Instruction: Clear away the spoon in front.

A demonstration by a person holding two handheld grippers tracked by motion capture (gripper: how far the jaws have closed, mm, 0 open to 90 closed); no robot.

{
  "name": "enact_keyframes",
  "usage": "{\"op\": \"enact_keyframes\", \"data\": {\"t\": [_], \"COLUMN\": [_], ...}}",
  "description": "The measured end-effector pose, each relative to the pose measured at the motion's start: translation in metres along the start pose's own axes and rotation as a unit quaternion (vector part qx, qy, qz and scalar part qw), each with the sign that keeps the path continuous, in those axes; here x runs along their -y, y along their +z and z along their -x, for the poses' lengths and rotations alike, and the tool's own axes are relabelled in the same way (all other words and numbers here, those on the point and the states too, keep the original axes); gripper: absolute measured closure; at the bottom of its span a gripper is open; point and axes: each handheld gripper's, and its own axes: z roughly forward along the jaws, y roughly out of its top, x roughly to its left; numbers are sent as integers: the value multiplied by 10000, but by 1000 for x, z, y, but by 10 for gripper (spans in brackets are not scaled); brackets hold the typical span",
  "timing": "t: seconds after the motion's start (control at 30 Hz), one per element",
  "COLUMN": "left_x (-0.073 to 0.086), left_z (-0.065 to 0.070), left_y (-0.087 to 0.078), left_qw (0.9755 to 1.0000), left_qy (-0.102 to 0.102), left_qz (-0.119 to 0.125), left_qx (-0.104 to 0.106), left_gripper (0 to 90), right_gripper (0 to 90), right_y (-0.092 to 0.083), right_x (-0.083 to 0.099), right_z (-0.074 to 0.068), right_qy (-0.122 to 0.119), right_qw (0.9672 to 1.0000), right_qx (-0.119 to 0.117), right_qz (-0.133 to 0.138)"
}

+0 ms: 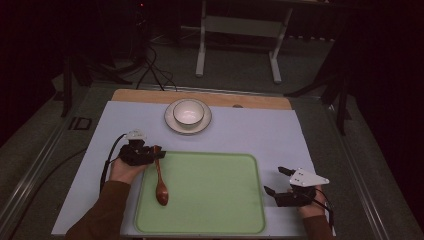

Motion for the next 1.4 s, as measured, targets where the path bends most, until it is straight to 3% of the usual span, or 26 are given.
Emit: {"op": "enact_keyframes", "data": {"t": [0.27,0.5,0.8,0.97,1.07,1.17,1.2,1.33,1.4], "left_x": [10,18,20,21,20,20,19,18,17], "left_z": [10,14,12,11,11,11,10,8,7], "left_y": [-9,-9,-1,1,1,1,-1,-4,-9], "left_qw": [9998,9991,9980,9978,9974,9973,9969,9957,9947], "left_qy": [113,307,445,378,372,363,334,314,256], "left_qz": [33,-271,-455,-519,-445,-423,-313,-220,-52], "left_qx": [168,70,-10,-177,-433,-471,-643,-848,-999], "left_gripper": [642,622,617,537,459,418,367,318,313], "right_gripper": [138,138,138,138,138,138,138,138,138], "right_y": [0,0,0,1,1,1,1,1,1], "right_x": [0,0,0,0,0,0,0,0,0], "right_z": [0,0,0,0,0,0,0,0,0], "right_qy": [0,-1,-3,-7,-4,-3,-11,-9,-3], "right_qw": [10000,10000,10000,10000,10000,10000,10000,10000,10000], "right_qx": [2,-11,-15,-20,-25,-26,-24,-16,-5], "right_qz": [-7,-9,-11,-14,-13,-17,-16,-19,-14]}}
